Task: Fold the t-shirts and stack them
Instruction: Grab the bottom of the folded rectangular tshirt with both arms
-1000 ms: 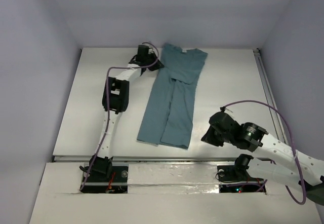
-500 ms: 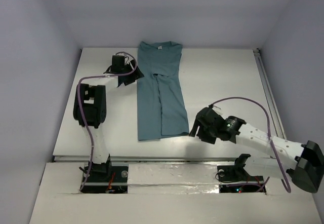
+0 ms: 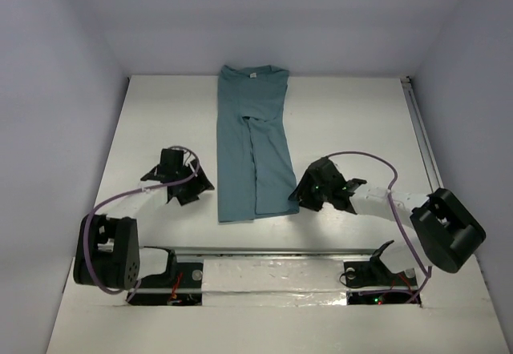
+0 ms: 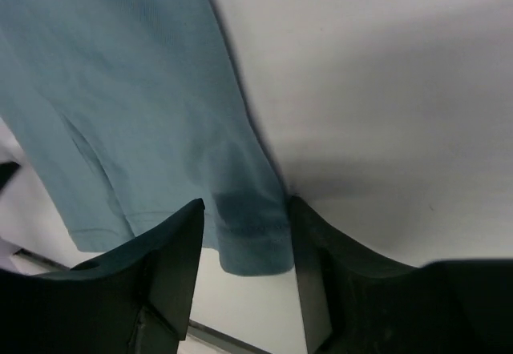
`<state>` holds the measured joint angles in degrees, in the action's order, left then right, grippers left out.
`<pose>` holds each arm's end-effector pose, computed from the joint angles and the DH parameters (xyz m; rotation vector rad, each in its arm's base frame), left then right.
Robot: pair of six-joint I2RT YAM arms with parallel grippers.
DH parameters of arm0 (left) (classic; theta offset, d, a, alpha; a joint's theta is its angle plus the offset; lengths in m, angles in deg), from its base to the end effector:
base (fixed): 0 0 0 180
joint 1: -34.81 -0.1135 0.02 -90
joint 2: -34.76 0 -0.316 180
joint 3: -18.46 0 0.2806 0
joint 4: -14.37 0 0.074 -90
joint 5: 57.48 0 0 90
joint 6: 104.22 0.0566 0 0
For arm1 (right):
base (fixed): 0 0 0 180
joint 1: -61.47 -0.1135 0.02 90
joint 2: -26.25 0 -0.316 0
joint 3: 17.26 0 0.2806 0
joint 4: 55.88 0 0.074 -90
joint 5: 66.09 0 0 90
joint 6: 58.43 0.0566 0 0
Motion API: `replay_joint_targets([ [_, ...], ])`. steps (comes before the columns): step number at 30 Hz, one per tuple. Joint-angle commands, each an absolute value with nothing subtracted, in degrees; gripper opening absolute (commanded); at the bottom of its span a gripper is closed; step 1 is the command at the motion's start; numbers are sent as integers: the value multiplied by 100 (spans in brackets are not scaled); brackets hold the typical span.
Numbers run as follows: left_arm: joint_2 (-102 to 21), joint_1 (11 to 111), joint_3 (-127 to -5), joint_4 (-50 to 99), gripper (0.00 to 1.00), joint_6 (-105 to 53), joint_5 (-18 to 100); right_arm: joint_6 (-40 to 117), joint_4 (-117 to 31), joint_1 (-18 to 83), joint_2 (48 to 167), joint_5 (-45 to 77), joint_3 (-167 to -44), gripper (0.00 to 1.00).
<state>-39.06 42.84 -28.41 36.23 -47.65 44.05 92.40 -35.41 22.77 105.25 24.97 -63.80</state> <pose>0.2631 -0.0485 0.1924 -0.4534 2.4396 -0.5640 0.2154 0.1712 0.1689 0.5134 2.5828 0.6583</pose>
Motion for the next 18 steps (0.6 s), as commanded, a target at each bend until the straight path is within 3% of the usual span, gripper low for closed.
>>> replay_joint_targets([
  [1,-3530,4551,-2273,4226,62,-5357,4974,9449,-4212,2280,10737,2286,-6160,50],
  [6,-3160,5090,-2114,4595,60,-5702,4835,9608,-4108,2280,10421,2539,-5914,48],
  [12,-2976,5476,-1982,4982,47,-5808,4764,9678,-3659,2280,9956,2506,-5729,56],
  [15,-2914,5476,-1929,4965,44,-5843,4826,9704,-3711,2280,9850,2444,-5536,44],
  [18,-2949,5529,-1938,4948,39,-5825,4843,9704,-3878,2280,9963,2181,-5483,42],
])
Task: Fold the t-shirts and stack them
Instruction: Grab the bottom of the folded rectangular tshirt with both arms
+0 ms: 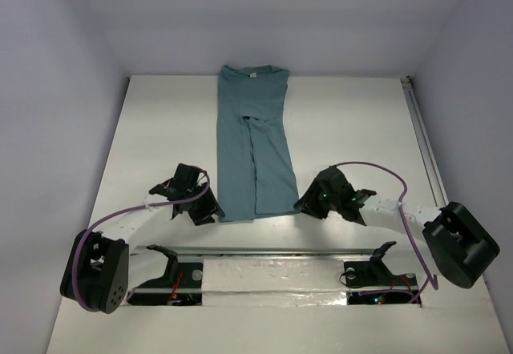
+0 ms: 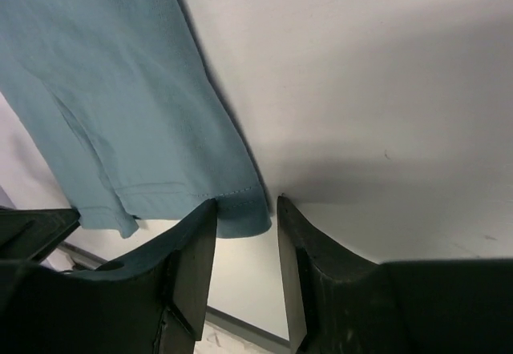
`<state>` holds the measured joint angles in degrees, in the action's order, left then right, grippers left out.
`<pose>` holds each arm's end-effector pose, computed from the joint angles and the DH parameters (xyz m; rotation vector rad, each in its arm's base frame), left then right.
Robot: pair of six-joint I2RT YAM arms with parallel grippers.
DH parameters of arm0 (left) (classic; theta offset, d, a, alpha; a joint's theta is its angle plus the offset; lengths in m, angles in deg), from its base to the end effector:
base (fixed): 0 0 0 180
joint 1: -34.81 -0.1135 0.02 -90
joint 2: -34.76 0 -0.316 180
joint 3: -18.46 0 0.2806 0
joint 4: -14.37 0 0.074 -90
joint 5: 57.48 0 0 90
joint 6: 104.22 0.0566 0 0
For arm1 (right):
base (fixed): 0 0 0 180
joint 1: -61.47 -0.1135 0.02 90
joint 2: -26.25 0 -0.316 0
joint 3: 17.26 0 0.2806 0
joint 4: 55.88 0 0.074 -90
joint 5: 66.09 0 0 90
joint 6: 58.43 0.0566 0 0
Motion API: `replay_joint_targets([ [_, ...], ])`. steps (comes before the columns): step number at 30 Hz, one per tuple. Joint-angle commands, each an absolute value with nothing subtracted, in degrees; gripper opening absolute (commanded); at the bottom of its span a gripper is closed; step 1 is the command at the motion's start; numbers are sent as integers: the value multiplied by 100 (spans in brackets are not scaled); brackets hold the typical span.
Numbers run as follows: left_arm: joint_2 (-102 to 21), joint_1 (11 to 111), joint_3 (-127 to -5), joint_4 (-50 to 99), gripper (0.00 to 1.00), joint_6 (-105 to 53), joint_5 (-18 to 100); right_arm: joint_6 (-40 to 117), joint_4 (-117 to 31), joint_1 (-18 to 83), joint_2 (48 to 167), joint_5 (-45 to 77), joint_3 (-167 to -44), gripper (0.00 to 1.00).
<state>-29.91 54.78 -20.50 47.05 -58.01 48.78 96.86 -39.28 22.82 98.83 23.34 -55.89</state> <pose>0.1872 -0.0849 0.1681 -0.4547 2.6898 -0.7382 0.1880 0.1510 0.1575 0.6003 2.5558 0.7495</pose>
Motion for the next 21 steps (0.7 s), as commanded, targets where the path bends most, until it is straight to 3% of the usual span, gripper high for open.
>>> replay_joint_targets([
  [1,-2975,5529,-1938,4956,38,-5825,4852,9704,-3913,2280,10094,2076,-5500,42],
  [5,-3124,5591,-1920,4773,34,-5834,4896,9757,-4256,2280,10385,1794,-5474,40],
  [9,-3292,5652,-1937,4579,25,-5895,4835,9714,-4196,2280,10369,1925,-5544,14],
  [10,-3301,5652,-1955,4578,15,-5896,4774,9670,-4125,2280,10298,2021,-5588,11],
  [12,-3239,5652,-1999,4605,6,-5896,4703,9538,-3872,2280,9992,2118,-5579,1],
  [14,-3065,5722,-2087,4762,0,-5878,4668,9415,-3616,2280,9737,2198,-5597,0],
  [21,-2063,6153,-2087,5536,0,-6158,4870,8931,-2202,2280,8296,1531,-5167,0],
])
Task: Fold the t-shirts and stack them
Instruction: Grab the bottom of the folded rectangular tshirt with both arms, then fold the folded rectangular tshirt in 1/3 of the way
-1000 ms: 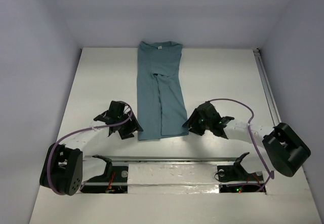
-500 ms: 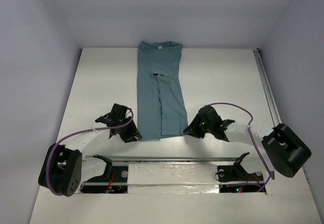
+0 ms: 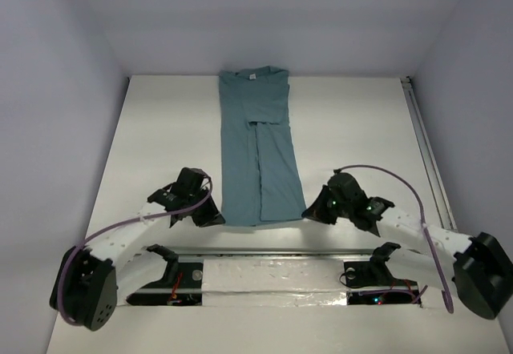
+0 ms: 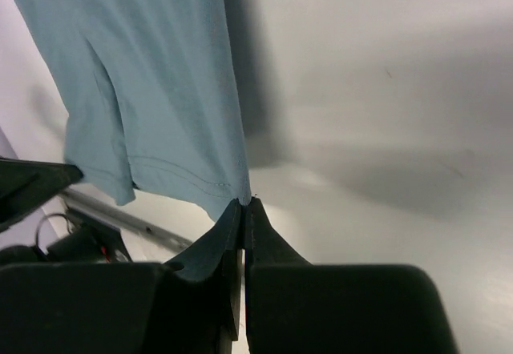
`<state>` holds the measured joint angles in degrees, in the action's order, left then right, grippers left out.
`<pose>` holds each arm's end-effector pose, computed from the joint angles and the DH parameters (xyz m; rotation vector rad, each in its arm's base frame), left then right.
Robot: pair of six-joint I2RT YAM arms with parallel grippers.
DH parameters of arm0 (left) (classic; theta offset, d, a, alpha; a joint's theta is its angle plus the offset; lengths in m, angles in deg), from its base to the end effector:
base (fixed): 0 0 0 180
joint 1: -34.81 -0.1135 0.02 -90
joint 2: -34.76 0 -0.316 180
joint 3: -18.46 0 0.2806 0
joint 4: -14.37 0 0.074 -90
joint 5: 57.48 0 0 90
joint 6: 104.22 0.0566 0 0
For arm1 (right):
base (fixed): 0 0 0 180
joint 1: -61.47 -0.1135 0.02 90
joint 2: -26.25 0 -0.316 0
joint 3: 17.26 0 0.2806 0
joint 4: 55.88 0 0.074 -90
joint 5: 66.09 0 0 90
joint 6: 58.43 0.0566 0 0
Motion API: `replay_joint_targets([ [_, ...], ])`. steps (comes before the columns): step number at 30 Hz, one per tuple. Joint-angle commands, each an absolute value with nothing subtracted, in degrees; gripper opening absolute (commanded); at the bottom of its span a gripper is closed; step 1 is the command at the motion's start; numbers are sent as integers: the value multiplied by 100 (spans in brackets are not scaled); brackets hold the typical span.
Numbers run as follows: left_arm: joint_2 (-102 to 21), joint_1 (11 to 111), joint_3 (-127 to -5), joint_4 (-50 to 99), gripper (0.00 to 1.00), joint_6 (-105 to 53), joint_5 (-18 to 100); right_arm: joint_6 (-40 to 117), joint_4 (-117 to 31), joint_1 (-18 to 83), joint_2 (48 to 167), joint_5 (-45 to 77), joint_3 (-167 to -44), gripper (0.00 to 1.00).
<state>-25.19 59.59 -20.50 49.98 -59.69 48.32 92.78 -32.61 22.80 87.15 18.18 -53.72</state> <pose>0.1701 -0.0955 0.1793 -0.3764 2.6911 -0.7768 0.1600 0.1353 0.1771 0.4604 2.5688 0.8564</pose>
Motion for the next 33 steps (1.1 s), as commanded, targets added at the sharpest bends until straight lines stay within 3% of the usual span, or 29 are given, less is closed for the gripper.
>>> replay_joint_targets([
  [1,-1809,6266,-2017,5641,0,-6385,5070,8896,-1982,2210,7928,1330,-5149,0],
  [9,-954,6856,-2210,6300,0,-7179,5379,8843,49,2210,6545,511,-5552,0],
  [14,-1348,6909,-3132,6740,0,-6863,4923,8677,550,2210,6623,1045,-6464,0],
  [21,-2490,6716,-4476,6381,0,-6318,3861,7668,298,2210,8002,2539,-7836,0],
  [33,-4934,5679,-6438,5124,0,-5184,3305,6128,-1523,3606,10920,2454,-9542,0],
])
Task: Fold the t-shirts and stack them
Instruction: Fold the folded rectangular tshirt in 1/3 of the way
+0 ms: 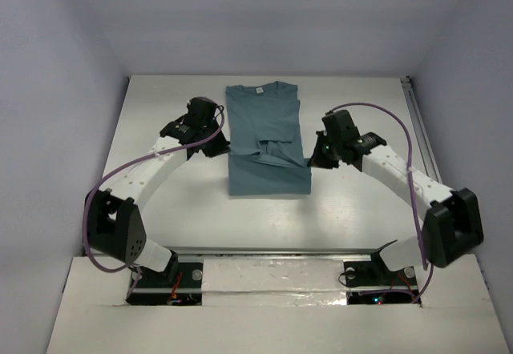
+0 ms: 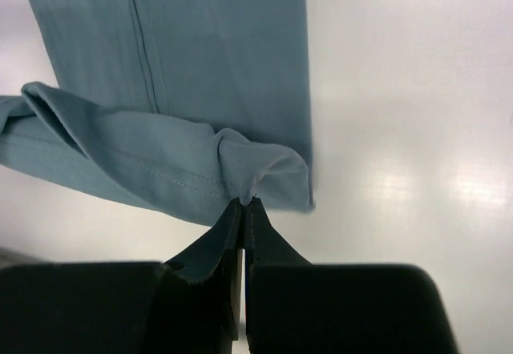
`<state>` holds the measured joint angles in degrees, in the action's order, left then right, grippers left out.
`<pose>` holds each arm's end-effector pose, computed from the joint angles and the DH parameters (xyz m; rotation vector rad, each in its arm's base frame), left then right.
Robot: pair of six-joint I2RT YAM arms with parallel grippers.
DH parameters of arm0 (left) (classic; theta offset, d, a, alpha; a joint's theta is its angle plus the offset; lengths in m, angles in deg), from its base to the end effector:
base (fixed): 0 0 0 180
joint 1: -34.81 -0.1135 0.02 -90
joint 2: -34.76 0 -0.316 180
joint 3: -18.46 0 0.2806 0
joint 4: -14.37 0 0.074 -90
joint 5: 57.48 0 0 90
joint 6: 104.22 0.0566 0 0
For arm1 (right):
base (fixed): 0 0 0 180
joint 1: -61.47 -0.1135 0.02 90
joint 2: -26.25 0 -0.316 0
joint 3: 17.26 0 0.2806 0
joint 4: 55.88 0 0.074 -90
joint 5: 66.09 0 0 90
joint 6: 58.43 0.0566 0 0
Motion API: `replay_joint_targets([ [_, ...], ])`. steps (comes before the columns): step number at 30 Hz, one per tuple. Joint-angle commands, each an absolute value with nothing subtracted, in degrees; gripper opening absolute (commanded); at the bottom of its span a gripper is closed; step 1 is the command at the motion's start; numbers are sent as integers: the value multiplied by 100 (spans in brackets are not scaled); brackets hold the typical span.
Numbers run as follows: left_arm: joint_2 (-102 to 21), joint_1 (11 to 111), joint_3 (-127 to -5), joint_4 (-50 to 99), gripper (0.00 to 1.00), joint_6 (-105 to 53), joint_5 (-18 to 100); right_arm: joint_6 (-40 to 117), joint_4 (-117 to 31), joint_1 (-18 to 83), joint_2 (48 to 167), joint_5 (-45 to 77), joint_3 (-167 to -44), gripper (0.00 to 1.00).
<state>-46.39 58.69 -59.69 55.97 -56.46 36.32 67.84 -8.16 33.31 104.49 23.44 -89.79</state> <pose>0.3135 -0.1429 0.3194 -0.3558 2.4137 -0.6245 0.2754 0.1479 0.2901 0.1781 2.5613 0.4612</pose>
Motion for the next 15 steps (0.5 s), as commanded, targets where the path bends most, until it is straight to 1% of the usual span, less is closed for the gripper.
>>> replay_joint_targets([
  [1,-5083,5609,-6673,5080,0,-5158,3305,6058,-1558,3668,11113,2427,-9691,0],
  [2,-5415,5608,-6797,5097,0,-5123,3305,5996,-1576,3721,11307,2435,-10015,0],
  [4,-5707,5608,-7147,5071,0,-5009,3305,5829,-1602,3800,11806,2252,-10307,0],
  [5,-5961,5608,-7245,5088,0,-4990,3122,5811,-1637,3896,11949,2225,-10421,0],
  [10,-6438,5433,-7658,4965,0,-4973,3085,5530,-2015,4134,12669,1918,-10966,0],
  [15,-7088,5432,-8133,4965,0,-4929,2980,5328,-1937,4397,13487,1741,-11643,0],
])
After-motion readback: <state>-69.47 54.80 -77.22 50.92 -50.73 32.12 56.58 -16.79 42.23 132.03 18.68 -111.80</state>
